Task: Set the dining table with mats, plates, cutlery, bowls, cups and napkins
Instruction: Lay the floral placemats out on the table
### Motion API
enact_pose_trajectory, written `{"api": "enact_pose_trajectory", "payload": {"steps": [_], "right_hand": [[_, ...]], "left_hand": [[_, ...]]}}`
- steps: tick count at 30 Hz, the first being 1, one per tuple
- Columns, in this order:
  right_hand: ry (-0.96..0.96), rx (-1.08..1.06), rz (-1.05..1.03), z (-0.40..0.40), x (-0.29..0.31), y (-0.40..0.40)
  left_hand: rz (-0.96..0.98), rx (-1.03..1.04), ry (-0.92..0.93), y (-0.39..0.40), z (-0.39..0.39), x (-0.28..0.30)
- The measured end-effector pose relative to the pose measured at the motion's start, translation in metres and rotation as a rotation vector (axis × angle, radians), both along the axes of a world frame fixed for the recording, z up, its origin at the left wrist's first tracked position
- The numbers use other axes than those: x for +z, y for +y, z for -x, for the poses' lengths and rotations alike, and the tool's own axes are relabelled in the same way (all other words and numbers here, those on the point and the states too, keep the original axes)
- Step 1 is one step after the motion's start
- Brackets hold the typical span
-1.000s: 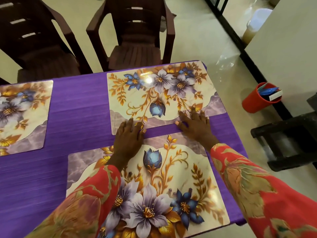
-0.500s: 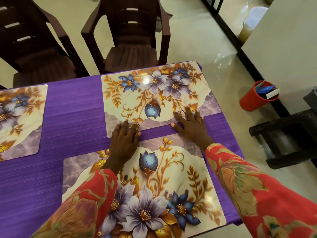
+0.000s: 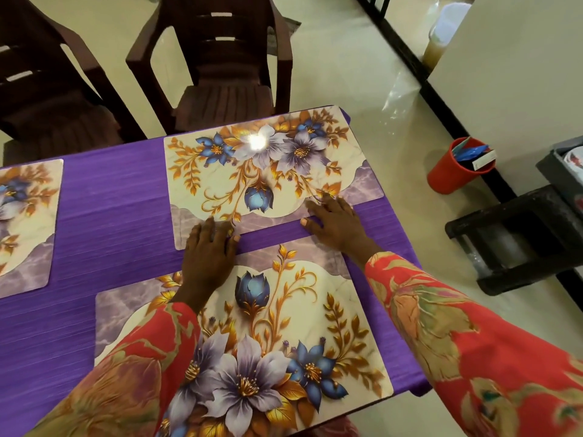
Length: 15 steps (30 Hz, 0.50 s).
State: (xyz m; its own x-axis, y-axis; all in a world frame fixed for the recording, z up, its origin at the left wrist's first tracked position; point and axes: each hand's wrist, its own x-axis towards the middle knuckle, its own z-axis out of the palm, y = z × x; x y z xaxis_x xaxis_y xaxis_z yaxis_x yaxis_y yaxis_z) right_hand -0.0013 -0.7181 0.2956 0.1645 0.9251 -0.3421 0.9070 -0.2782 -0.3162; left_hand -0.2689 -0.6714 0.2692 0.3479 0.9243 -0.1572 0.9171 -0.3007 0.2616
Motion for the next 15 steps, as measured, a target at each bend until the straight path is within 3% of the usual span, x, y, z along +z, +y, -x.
{"api": "enact_pose_trajectory", "payload": {"steps": [4, 15], "right_hand": [[0.001, -0.045, -0.187, -0.018, 0.005, -0.019], [0.020, -0.202, -0.316, -0.125, 0.011, -0.086]], "left_hand": [[-0.041, 0.042, -0.074, -0.013, -0.028, 0.017], [-0.123, -0.079, -0.264, -0.070, -0.185, 0.043]]}}
